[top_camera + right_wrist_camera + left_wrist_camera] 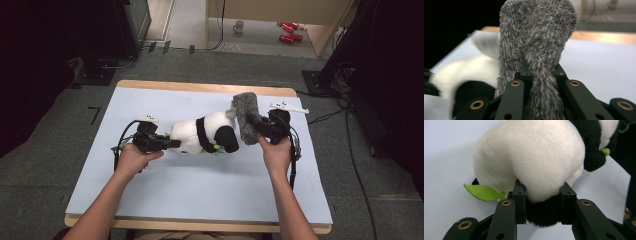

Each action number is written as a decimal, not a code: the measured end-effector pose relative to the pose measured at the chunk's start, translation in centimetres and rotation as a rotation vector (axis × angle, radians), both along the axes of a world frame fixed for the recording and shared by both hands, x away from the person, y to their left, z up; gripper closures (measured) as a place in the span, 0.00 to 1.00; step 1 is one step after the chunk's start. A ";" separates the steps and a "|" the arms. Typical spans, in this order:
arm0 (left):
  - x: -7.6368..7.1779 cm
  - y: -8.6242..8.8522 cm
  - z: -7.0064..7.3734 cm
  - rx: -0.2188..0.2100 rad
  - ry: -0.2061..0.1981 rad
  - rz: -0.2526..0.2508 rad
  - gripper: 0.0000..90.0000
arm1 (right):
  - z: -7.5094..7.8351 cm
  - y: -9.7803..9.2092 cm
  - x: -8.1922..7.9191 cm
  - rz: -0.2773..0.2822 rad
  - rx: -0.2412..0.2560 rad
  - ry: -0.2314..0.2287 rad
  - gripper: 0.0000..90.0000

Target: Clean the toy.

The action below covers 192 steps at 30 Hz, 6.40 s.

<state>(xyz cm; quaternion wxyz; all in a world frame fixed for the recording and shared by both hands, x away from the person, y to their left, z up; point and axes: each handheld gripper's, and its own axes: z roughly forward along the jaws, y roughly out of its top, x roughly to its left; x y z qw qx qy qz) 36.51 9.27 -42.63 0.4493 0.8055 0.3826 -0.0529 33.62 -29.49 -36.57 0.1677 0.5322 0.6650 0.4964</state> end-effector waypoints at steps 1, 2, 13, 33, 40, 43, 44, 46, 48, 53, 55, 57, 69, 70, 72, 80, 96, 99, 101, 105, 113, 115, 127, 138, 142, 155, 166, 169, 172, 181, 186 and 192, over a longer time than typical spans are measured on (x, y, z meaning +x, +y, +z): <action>-0.1 0.0 0.2 -0.002 0.008 -0.004 0.74 | 0.7 0.4 -0.3 0.016 0.005 -0.013 0.86; -0.2 0.0 0.5 -0.003 0.014 -0.008 0.74 | 1.3 0.9 -0.6 0.032 0.007 -0.022 0.86; -0.8 -0.8 0.2 -0.023 0.049 -0.007 0.74 | 1.8 8.8 -2.3 0.303 -0.017 0.036 0.86; -1.2 -2.4 -0.7 -0.021 -0.047 0.024 0.71 | -0.3 9.2 -1.5 0.239 -0.236 0.033 0.85; -1.2 -2.6 -1.0 -0.037 -0.087 0.017 0.63 | -1.0 8.9 -1.0 0.217 -0.272 0.027 0.86; -1.4 -2.6 -1.0 -0.042 -0.118 0.001 0.55 | -1.1 8.3 -0.8 0.204 -0.267 0.035 0.86; -1.4 -2.7 -1.1 -0.044 -0.125 -0.001 0.53 | -1.1 8.2 -0.7 0.199 -0.267 0.034 0.86; -1.4 -2.5 -1.0 -0.042 -0.142 -0.013 0.51 | -1.2 7.9 -0.6 0.194 -0.262 0.038 0.86; -1.4 -2.4 -1.1 -0.043 -0.159 -0.018 0.47 | -1.3 7.7 -0.5 0.189 -0.253 0.041 0.86; -1.1 -1.5 -1.5 -0.036 -0.179 0.001 0.40 | -1.3 6.6 -0.2 0.167 -0.232 0.052 0.86; -0.9 -1.3 -1.8 -0.038 -0.189 0.011 0.39 | -1.4 6.1 0.0 0.163 -0.214 0.059 0.86; -0.7 -1.1 -2.3 -0.039 -0.195 0.008 0.39 | -1.3 5.8 0.0 0.153 -0.209 0.060 0.86; 0.8 -2.2 -4.7 -0.053 -0.232 -0.018 0.42 | -1.2 3.6 0.4 0.119 -0.145 0.073 0.86; 0.9 -2.3 -4.8 -0.061 -0.235 -0.016 0.42 | -1.2 3.5 0.4 0.119 -0.143 0.075 0.85; 1.3 -2.3 -4.8 -0.082 -0.232 -0.011 0.41 | -1.2 3.2 0.5 0.117 -0.137 0.078 0.85; 1.9 -3.4 -4.2 -0.130 -0.249 -0.059 0.41 | -1.5 1.5 0.6 0.114 -0.110 0.112 0.85; 3.1 -3.7 -3.1 -0.135 -0.284 -0.178 0.32 | -1.8 0.0 0.3 0.118 -0.086 0.137 0.85; 3.0 -4.4 -3.1 -0.150 -0.295 -0.230 0.34 | -2.0 -0.2 0.4 0.116 -0.082 0.140 0.86; 2.7 -5.1 -3.1 -0.138 -0.317 -0.236 0.34 | -2.3 -0.1 0.3 0.105 -0.093 0.141 0.86; 2.1 -6.1 -3.0 -0.147 -0.361 -0.210 0.34 | -2.7 0.0 0.2 0.071 -0.123 0.128 0.87; 1.3 -7.5 -2.0 -0.151 -0.351 -0.142 0.80 | -3.4 -1.2 0.1 0.037 -0.058 0.149 0.87; 1.0 -7.5 -1.4 -0.132 -0.363 -0.122 0.86 | -3.2 -1.4 0.1 0.034 -0.030 0.146 0.87; 0.4 -3.9 2.8 -0.134 -0.322 -0.163 0.91 | 0.0 -0.1 -0.7 0.096 0.013 0.101 0.87; -0.8 -4.3 3.2 -0.072 -0.309 -0.170 0.90 | 0.6 0.5 -0.6 0.104 0.023 0.131 0.87; -1.7 -6.0 3.4 -0.059 -0.345 -0.180 0.90 | 3.5 -0.2 -1.6 0.090 0.052 0.075 0.87; -3.3 -8.7 3.8 -0.055 -0.390 -0.196 0.90 | 6.2 4.9 -3.5 0.230 0.039 0.076 0.87; -3.2 -8.9 3.6 -0.042 -0.365 -0.195 0.92 | 4.4 6.5 -2.9 0.244 -0.094 0.120 0.87; -3.1 -8.9 3.6 -0.053 -0.352 -0.193 0.92 | 4.5 5.4 -2.8 0.223 -0.081 0.114 0.87; -3.1 -8.9 3.6 -0.060 -0.347 -0.193 0.92 | 4.7 4.5 -2.8 0.192 -0.080 0.103 0.87; -3.1 -9.3 3.4 -0.056 -0.350 -0.189 0.93 | 4.6 3.1 -2.6 0.169 -0.044 0.112 0.87; -3.0 -9.0 3.4 -0.076 -0.357 -0.193 0.86 | 4.3 3.3 -2.4 0.171 -0.052 0.109 0.87; -2.5 -8.9 3.0 -0.133 -0.359 -0.238 0.54 | 4.0 3.1 -2.3 0.178 -0.031 0.125 0.87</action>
